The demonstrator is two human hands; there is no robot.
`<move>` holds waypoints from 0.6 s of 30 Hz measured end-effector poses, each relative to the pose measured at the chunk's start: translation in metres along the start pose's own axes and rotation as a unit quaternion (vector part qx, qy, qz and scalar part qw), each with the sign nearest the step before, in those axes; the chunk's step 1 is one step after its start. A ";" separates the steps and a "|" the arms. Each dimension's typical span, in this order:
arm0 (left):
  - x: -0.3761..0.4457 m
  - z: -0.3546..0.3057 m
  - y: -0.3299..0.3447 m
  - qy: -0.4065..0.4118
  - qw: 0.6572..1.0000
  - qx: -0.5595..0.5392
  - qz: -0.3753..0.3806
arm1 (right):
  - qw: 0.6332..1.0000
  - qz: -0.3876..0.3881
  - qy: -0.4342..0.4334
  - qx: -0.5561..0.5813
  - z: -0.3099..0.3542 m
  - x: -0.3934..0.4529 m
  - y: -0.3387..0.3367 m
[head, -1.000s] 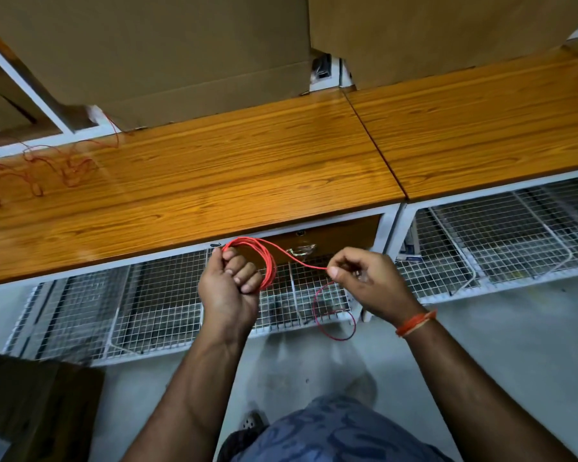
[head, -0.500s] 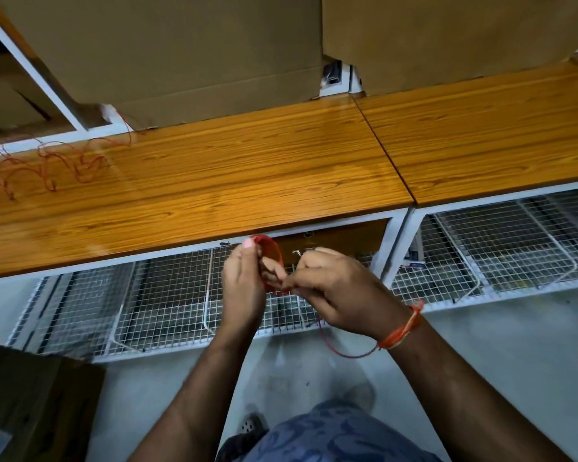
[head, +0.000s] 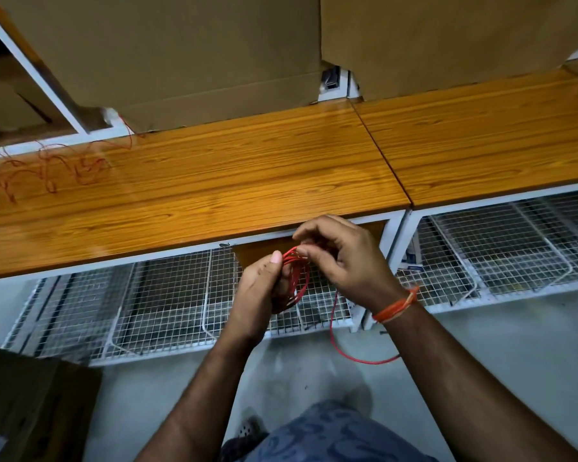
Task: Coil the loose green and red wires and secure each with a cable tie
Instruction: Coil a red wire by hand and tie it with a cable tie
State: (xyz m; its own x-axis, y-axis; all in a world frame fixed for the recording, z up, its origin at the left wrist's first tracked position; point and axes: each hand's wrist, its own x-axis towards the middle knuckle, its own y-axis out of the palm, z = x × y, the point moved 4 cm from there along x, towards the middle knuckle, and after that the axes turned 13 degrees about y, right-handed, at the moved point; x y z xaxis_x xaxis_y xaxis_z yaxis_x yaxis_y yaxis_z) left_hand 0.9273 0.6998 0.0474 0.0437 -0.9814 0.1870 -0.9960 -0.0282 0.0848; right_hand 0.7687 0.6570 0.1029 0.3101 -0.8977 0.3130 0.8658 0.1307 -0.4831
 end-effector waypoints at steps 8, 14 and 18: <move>0.002 -0.007 0.017 -0.014 0.982 -0.188 0.017 | 0.996 -0.029 0.076 0.021 -0.020 -0.015 0.040; -0.003 -0.008 0.027 -0.029 0.989 -0.141 -0.008 | 0.984 -0.103 0.125 0.075 -0.024 -0.020 0.042; -0.003 -0.013 0.030 -0.017 0.995 -0.079 -0.053 | 0.976 -0.164 0.126 0.067 -0.019 -0.021 0.040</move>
State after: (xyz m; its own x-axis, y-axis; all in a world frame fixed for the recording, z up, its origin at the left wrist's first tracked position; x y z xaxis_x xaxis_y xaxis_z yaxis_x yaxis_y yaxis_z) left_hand 0.8985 0.7044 0.0625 0.1415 -0.9807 0.1350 -0.9611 -0.1035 0.2560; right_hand 0.7893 0.6727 0.0615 -0.0850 -0.9732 0.2135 0.9511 -0.1432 -0.2738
